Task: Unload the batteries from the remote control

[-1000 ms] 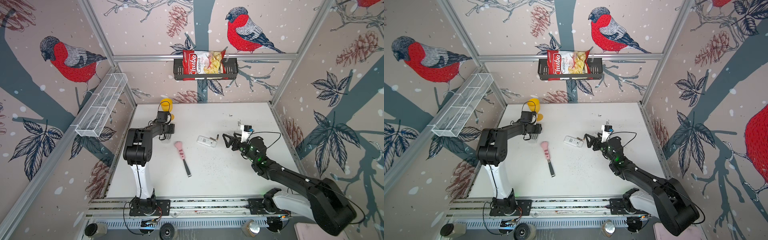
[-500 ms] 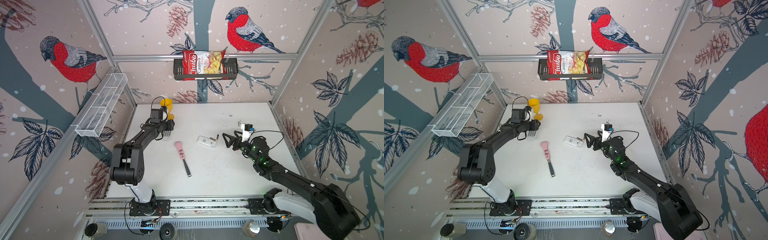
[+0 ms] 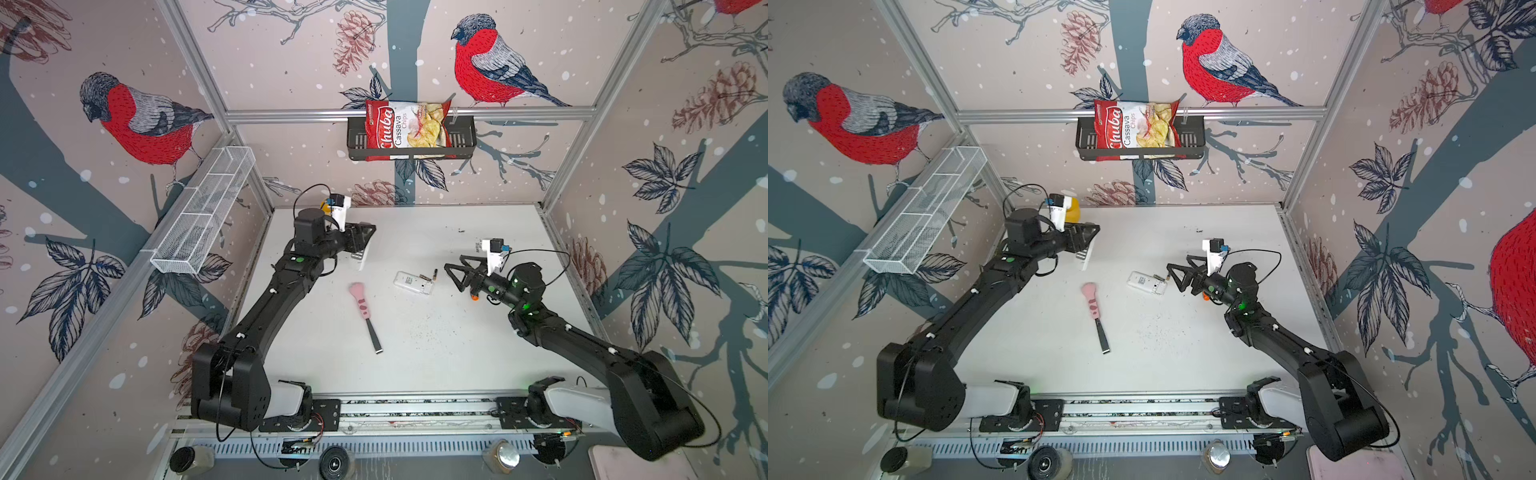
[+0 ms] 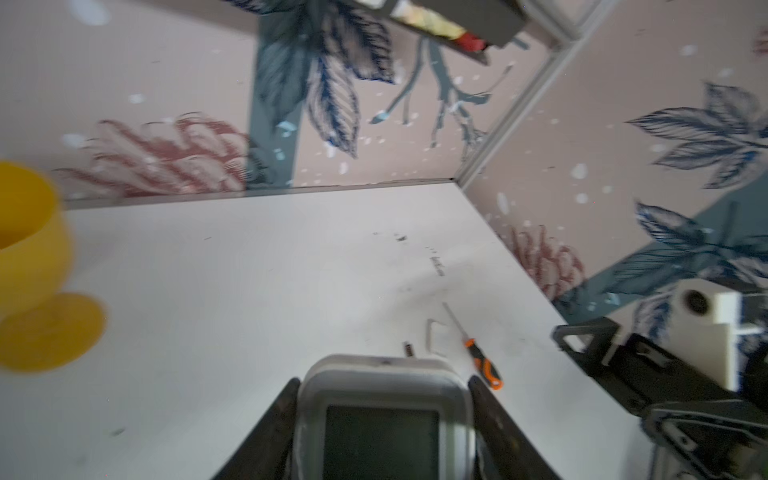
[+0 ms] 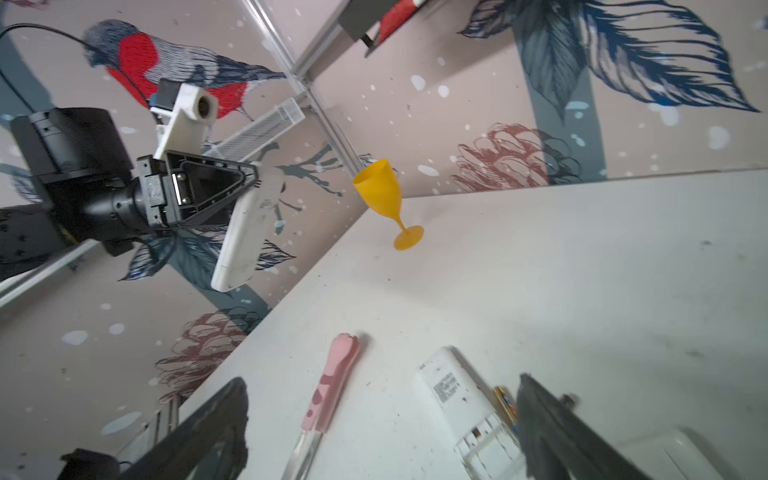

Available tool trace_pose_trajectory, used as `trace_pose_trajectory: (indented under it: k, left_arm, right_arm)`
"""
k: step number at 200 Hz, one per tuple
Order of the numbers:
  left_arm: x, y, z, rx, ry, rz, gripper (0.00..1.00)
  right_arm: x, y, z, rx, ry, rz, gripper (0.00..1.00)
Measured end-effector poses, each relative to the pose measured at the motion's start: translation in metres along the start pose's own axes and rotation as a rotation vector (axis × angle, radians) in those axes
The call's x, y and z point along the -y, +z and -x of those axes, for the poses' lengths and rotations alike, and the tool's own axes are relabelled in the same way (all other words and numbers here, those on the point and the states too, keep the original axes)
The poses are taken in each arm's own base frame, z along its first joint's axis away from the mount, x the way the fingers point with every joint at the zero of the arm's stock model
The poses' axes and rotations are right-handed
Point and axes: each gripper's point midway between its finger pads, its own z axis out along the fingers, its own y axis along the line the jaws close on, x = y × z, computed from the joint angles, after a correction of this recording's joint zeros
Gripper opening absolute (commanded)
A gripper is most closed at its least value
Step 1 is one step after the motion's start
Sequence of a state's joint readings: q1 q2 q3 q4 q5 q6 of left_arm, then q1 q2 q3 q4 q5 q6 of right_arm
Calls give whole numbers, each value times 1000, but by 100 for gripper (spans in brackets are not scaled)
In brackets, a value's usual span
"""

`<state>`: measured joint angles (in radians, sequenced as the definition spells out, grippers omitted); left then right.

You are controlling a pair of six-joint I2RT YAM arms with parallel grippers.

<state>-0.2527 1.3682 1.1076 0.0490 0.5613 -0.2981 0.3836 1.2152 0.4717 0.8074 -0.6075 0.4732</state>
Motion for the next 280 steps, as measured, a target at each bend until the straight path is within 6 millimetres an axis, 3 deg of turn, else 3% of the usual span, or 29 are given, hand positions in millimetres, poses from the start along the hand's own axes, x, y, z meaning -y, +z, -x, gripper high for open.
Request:
trace_pose_trajectory:
  k: [15, 70, 98, 137, 174, 220, 280]
  left_arm:
    - [31, 11, 7, 11, 7, -115, 47]
    - [95, 36, 45, 84, 0, -365, 47]
    - [110, 44, 66, 128, -18, -454, 47]
    - [134, 55, 74, 131, -16, -561, 46]
    - [133, 70, 74, 130, -47, -599, 46]
    - [140, 75, 77, 135, -45, -663, 45]
    - [141, 78, 84, 150, -60, -694, 44]
  right_arm:
    - [-14, 4, 9, 10, -29, 79, 99]
    - [-44, 16, 40, 44, -111, 268, 99]
    - [-49, 27, 58, 72, -118, 321, 99]
    - [-55, 49, 89, 105, -127, 368, 99]
    - [-56, 69, 102, 116, -140, 396, 100]
    - [-49, 89, 120, 141, -128, 416, 100]
    - [-47, 103, 126, 143, -101, 482, 88]
